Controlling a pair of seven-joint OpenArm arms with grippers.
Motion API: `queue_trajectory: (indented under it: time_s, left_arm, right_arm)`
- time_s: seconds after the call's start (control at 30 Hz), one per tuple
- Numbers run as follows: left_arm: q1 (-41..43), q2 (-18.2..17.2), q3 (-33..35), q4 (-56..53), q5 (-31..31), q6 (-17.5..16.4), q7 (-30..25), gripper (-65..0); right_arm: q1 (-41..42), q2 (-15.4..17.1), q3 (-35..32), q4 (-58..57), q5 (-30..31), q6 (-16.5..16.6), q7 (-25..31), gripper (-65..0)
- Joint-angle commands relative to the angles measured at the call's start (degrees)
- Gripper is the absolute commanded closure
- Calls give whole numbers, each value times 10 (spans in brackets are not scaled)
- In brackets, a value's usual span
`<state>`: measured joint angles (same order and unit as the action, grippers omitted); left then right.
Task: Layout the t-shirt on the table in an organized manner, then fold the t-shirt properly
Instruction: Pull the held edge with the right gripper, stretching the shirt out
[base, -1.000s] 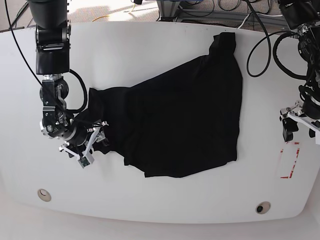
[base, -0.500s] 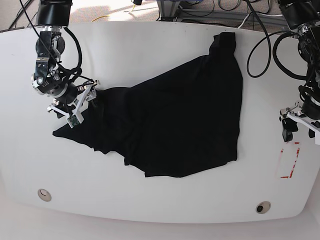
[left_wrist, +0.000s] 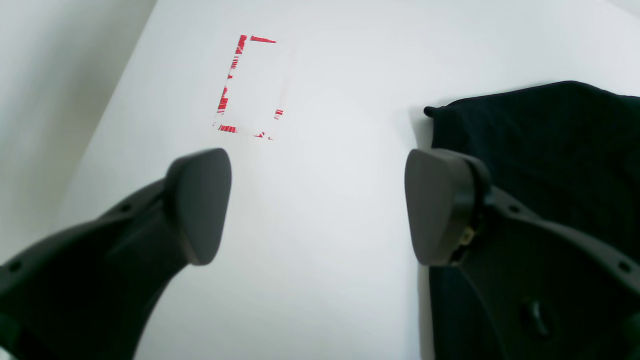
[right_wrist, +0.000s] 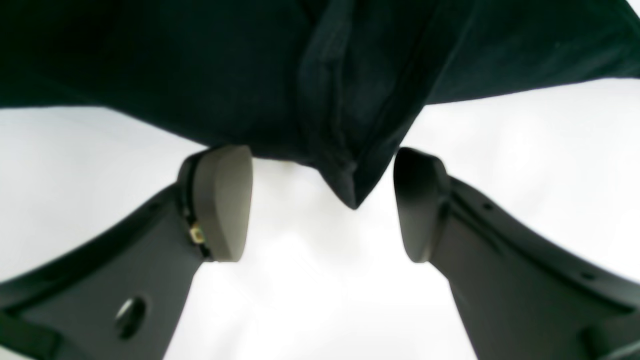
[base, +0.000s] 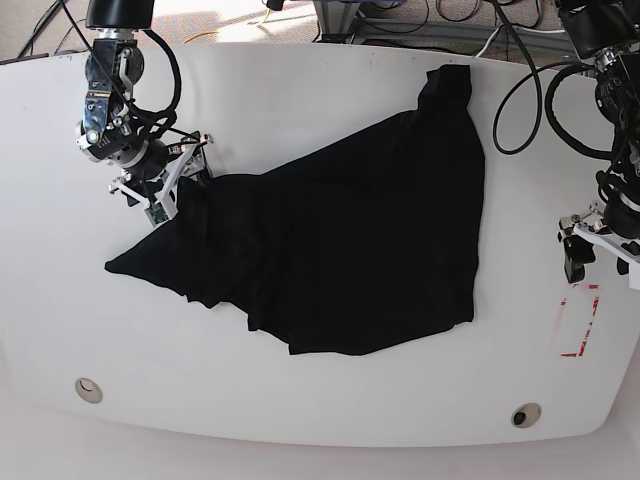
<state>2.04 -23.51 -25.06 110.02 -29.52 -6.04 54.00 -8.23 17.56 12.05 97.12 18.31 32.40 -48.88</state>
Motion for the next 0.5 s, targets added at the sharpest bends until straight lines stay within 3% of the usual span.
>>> queue_trajectory:
  time_s: [0.0,0.17,0.27,0.33,0.47]
  left_arm:
    - [-9,-10,8,9,-6,-2,-16,-514]
    - [-8,-10,10,9,-6,-2,-16,-514]
    - [-7,-10,10,9,-6,-2,-16,-514]
    - [-6,-10,10,9,-6,-2,-16,-514]
    - [-5,-10,10,9,-6,-2,-16,-514]
  right_arm:
    - [18,7,3,-15,8,0,37,-423]
    - [41,8,3,-60,8,0,53,-422]
    - [52,9,3,-81,8,5,54,-376]
    - [54,10,4,-88,7,16,54,-306]
    - [59,10,4,-92,3,33,54,-108]
